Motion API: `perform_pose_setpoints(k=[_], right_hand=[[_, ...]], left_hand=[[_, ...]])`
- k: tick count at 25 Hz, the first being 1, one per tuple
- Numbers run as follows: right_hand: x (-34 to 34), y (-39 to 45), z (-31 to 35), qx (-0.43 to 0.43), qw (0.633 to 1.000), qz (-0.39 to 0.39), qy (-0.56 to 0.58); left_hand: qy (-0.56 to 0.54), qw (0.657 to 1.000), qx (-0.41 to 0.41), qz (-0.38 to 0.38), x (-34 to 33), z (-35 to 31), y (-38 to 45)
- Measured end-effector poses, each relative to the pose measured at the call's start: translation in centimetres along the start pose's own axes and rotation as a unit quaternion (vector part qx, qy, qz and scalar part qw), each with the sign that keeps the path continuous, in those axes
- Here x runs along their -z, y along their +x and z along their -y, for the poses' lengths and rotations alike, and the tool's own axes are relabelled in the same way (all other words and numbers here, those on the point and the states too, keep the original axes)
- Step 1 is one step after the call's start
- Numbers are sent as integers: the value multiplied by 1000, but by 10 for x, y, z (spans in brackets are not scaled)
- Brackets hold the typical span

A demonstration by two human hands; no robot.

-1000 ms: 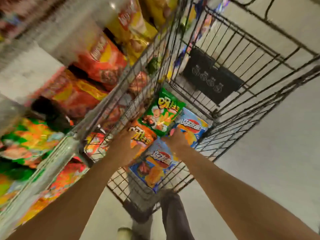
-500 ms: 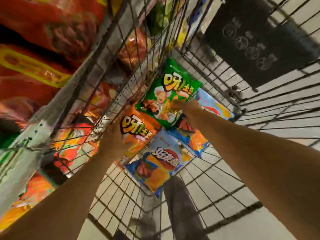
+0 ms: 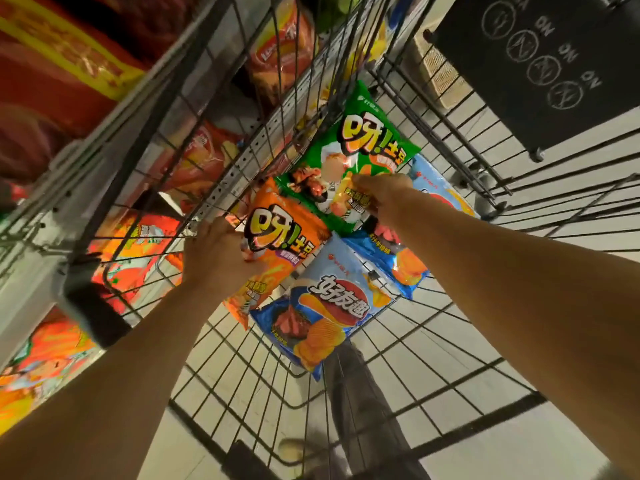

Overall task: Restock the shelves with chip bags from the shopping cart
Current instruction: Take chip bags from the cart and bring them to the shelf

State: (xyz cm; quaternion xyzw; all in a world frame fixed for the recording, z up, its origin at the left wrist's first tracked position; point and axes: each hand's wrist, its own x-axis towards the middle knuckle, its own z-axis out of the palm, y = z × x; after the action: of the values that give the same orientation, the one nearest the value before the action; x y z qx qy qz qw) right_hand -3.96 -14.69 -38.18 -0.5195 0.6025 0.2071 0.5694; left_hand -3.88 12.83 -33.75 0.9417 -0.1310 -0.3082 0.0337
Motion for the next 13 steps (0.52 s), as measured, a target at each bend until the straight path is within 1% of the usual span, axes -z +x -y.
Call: perform_pose_setpoints(k=[2, 4, 7, 8, 10, 13], right_hand=[[10, -14, 9, -1, 998, 20, 61], [24, -37, 18, 0, 990, 63, 126], [51, -82, 29, 48, 982, 105, 148], [62, -104, 32, 76, 979, 109, 152], [86, -151, 35, 145, 971, 111, 157], [123, -247, 24, 287, 942, 101, 144]], left_hand=[[-34, 999, -20, -28, 13, -5, -15], [-60, 996, -22, -66, 29, -10, -37], [-74, 989, -26, -127, 55, -17, -77], [-98, 984, -19, -149, 67, -19, -95], [-194, 965, -4, -179, 92, -22, -131], [-351, 914, -14, -204, 132, -23, -199]])
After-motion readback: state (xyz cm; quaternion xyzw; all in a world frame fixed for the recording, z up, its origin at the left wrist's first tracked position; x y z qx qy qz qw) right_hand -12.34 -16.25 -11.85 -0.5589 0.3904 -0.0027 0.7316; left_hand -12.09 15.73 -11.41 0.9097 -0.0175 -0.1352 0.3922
